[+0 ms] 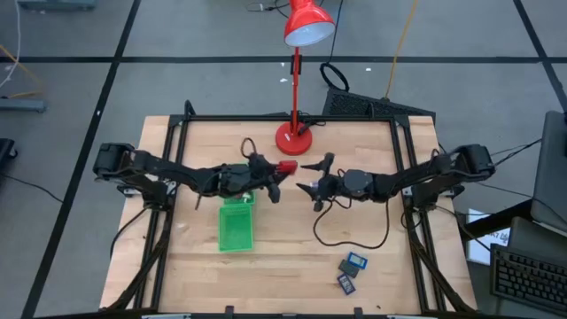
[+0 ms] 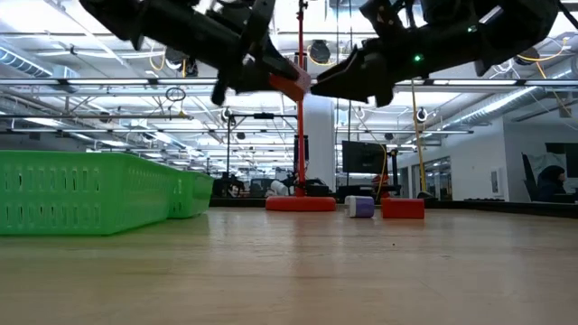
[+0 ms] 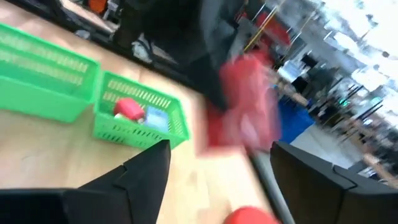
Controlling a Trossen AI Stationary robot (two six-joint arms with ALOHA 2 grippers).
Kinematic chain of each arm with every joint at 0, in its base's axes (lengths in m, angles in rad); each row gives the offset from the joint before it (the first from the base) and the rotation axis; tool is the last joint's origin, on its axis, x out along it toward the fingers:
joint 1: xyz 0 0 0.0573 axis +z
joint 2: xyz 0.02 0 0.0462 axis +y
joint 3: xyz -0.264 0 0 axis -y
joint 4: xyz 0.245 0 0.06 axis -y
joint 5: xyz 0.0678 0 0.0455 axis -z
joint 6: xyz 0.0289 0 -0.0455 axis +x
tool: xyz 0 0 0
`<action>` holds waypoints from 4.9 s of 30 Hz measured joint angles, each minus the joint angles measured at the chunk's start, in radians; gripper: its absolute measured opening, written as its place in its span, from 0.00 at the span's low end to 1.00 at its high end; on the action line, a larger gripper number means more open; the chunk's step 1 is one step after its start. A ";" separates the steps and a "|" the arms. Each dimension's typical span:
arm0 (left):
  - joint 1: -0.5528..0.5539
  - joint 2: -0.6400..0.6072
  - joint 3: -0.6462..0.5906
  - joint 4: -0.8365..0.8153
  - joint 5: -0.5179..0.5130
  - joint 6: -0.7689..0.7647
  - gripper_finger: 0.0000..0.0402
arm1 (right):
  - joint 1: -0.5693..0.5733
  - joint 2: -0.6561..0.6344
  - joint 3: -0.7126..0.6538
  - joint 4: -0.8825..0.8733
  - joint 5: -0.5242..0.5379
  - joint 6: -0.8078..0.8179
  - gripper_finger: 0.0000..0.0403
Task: Pick & Place Office items
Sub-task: Put the top red charger adapter into the top green bin, then put the red charger adapter into the top green bin
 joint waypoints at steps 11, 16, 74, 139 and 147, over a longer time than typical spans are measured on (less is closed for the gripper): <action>-0.080 -0.177 -0.091 -0.125 -0.221 0.026 0.30 | -0.014 -0.242 -0.002 -0.221 0.009 0.149 0.69; -0.083 -0.302 -0.222 -0.129 -0.228 0.009 0.30 | -0.046 -0.293 -0.004 -0.300 0.010 0.198 0.68; 0.036 -0.685 -0.638 -0.379 -0.010 -0.430 0.35 | -0.346 -0.338 -0.159 -0.138 -0.385 0.430 0.65; 0.035 -1.034 -0.638 -0.080 0.047 0.302 0.53 | -0.265 -0.337 -0.157 -0.662 -0.460 0.544 0.65; 0.036 -1.151 -0.638 -0.143 0.020 0.378 0.53 | -0.265 -0.338 -0.157 -0.798 -0.459 0.635 0.65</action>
